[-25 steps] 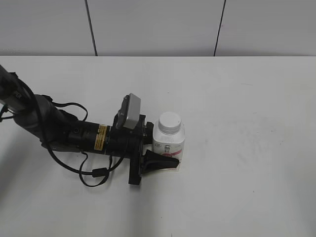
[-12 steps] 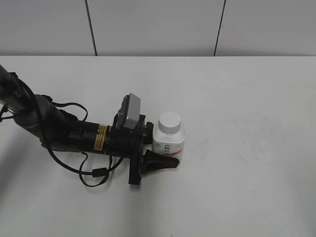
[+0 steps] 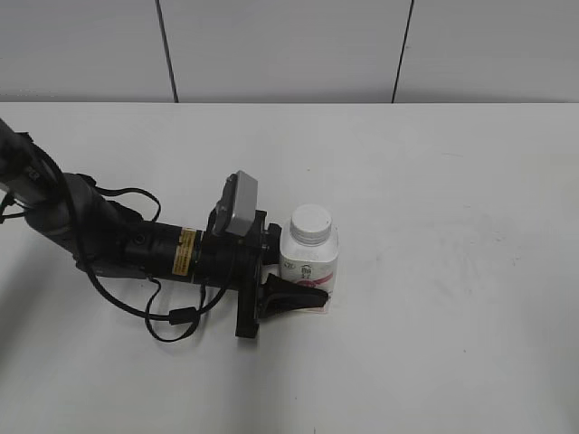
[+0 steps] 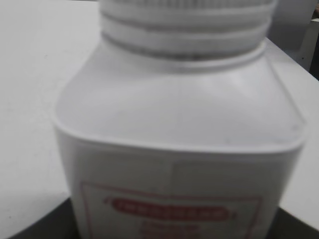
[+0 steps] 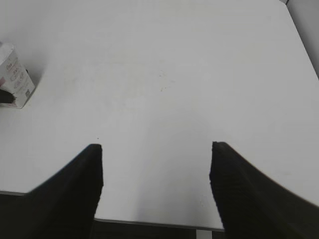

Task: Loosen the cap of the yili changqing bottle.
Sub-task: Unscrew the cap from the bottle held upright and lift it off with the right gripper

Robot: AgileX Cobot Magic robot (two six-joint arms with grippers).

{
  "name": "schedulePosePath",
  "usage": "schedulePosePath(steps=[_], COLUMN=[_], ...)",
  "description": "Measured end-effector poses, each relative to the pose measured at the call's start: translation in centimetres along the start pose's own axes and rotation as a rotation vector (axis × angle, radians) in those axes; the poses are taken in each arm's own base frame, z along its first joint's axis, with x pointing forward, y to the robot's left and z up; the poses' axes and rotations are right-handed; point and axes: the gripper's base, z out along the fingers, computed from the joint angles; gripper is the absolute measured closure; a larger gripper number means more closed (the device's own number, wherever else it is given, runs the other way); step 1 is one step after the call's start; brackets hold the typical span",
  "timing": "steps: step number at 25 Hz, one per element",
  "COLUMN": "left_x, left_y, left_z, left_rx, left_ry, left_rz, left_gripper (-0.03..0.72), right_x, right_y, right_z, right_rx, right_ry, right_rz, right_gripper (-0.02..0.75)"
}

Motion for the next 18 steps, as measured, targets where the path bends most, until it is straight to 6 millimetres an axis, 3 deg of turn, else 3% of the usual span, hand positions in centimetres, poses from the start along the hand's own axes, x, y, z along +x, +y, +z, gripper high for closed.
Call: schedulePosePath(steps=[4, 9, 18], left_x=[0.0, 0.0, 0.0], left_y=[0.0, 0.0, 0.0], left_z=[0.0, 0.0, 0.0], left_rx=[0.000, 0.000, 0.000], left_ry=[0.001, 0.001, 0.000], left_rz=[-0.001, -0.001, -0.001], left_gripper=[0.293, 0.293, 0.293], right_x=[-0.7, -3.3, -7.7], right_y=[0.1, -0.3, -1.7], right_z=[-0.1, 1.1, 5.9], right_rx=[-0.027, -0.062, -0.092], right_ry=[0.000, 0.101, 0.394], right_rz=[0.066, 0.125, 0.239], right_gripper=[0.204, 0.204, 0.204])
